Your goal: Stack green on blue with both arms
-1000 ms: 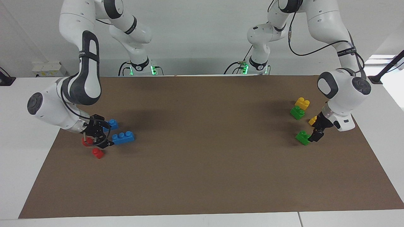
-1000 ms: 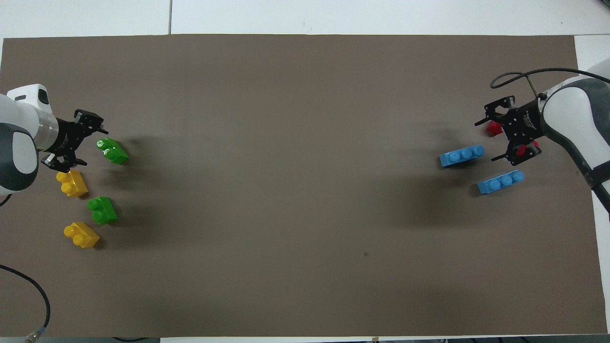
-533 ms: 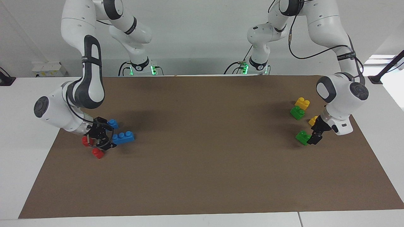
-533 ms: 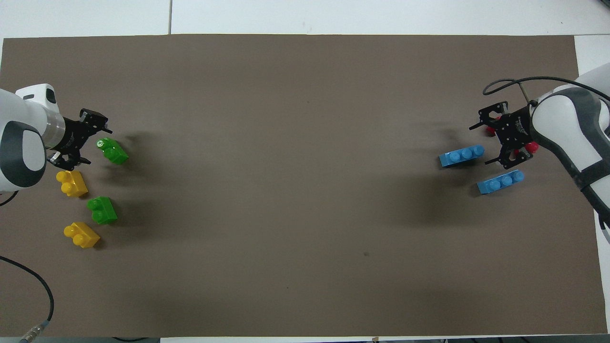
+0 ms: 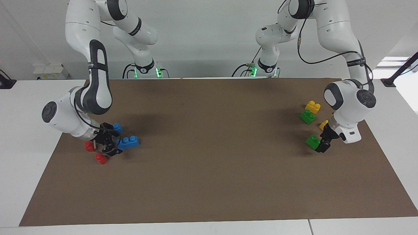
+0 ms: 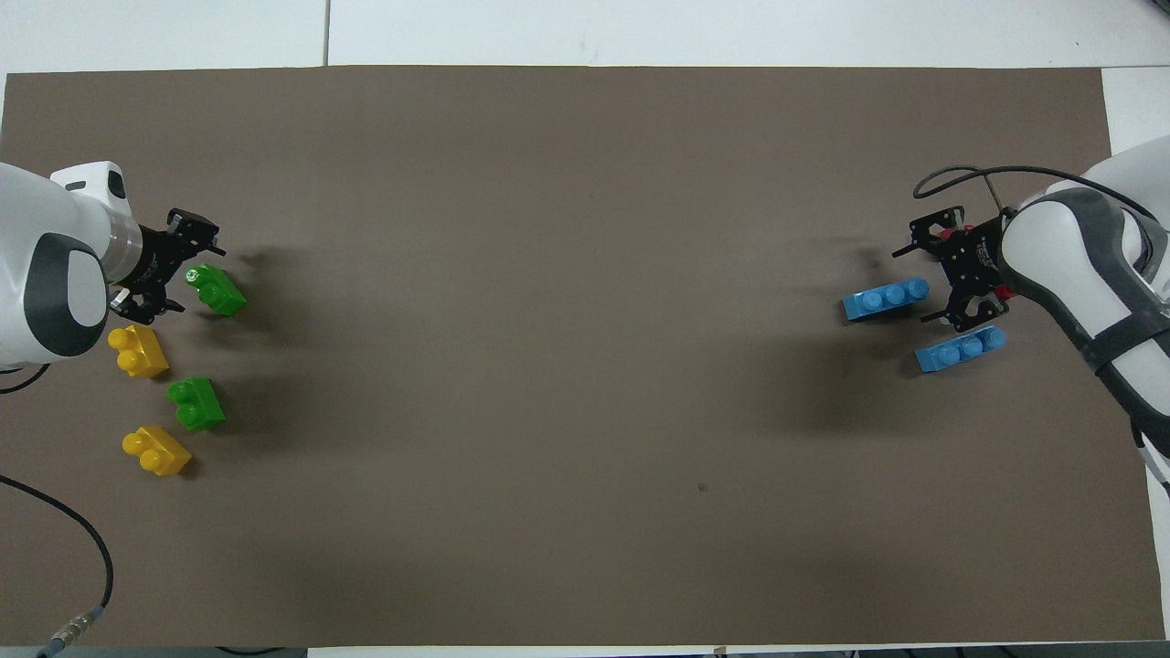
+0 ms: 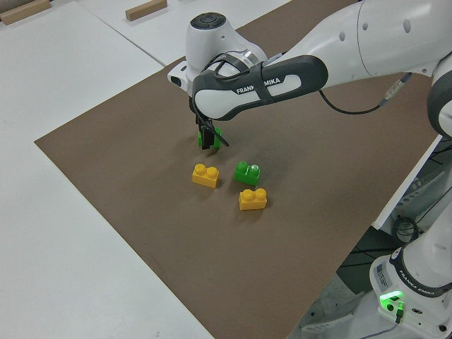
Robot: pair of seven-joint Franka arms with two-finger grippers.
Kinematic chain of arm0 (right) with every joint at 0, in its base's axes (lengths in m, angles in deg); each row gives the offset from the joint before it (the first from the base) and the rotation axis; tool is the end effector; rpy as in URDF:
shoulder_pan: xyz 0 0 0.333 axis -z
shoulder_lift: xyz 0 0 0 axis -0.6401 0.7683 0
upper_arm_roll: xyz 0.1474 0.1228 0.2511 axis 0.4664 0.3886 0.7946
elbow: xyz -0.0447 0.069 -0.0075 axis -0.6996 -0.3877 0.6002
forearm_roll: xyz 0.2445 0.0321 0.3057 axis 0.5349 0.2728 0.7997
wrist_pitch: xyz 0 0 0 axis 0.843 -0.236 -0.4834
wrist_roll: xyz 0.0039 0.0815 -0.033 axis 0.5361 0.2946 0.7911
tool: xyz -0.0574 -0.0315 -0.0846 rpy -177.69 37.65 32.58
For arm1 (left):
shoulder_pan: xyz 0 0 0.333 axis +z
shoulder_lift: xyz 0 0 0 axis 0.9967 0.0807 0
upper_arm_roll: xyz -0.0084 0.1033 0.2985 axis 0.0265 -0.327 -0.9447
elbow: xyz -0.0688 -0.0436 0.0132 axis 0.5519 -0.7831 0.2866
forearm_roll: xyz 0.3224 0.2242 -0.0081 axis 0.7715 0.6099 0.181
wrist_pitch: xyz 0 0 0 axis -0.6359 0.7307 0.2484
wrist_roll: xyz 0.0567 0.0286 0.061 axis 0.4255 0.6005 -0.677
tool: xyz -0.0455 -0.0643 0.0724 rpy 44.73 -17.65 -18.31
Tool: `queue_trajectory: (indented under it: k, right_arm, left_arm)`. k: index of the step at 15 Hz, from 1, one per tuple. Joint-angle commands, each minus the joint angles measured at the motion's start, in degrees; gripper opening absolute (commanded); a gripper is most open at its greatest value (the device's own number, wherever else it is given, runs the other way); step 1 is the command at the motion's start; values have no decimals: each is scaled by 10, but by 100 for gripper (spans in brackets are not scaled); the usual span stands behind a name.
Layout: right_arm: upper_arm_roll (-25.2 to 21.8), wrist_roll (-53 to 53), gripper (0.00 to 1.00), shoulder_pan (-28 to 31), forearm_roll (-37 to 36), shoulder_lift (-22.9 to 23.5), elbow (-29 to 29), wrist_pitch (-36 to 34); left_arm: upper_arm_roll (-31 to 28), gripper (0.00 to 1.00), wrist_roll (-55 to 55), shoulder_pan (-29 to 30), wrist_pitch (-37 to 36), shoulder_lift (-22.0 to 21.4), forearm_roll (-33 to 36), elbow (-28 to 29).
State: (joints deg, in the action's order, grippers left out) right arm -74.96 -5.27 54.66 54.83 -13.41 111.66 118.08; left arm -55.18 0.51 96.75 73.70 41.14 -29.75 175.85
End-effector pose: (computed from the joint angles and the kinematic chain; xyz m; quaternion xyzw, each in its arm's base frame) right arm 0.6198 -0.0801 0.2995 -0.7948 0.5810 0.1460 0.0974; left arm 0.6326 0.0680 0.3165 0.9009 0.4340 0.0028 0.0075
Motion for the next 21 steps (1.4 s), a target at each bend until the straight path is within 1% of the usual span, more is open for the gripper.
queue_trajectory:
  k: [1,4,6,9,10,12,13,15,16,18,19,21]
  right_arm:
    - [5,20,99,8,23,-8,14,14]
    - [5,24,96,16,32,-8,18,15]
    - [5,30,88,21,33,-9,21,15]
    - [5,62,70,27,50,-12,26,15]
    - [5,66,61,32,50,-12,27,13]
    - [5,68,45,33,51,-12,27,13]
    - [5,68,36,33,51,-12,27,14]
    - [5,79,13,32,51,-12,27,14]
    - [5,80,6,33,51,-12,27,14]
    - [5,83,0,32,51,-12,27,14]
    - [6,83,0,32,52,-12,27,14]
    - [6,91,0,33,52,-12,26,13]
  left_arm:
    - [-3,95,7,-7,7,17,36,-12]
    - [-1,94,6,-7,7,18,41,-11]
    - [-1,94,6,-8,8,18,40,-10]
    - [-1,94,6,-15,10,18,37,-10]
    - [-1,92,6,-15,10,18,37,-10]
    - [-1,89,6,-14,11,18,37,-10]
    - [-1,88,6,-14,12,18,37,-10]
    - [-1,85,5,-14,14,18,37,-11]
    - [-1,83,5,-14,14,18,39,-11]
    - [-1,81,5,-13,14,18,40,-12]
    - [-1,81,5,-13,14,18,40,-12]
    - [-1,71,5,-13,14,18,40,-12]
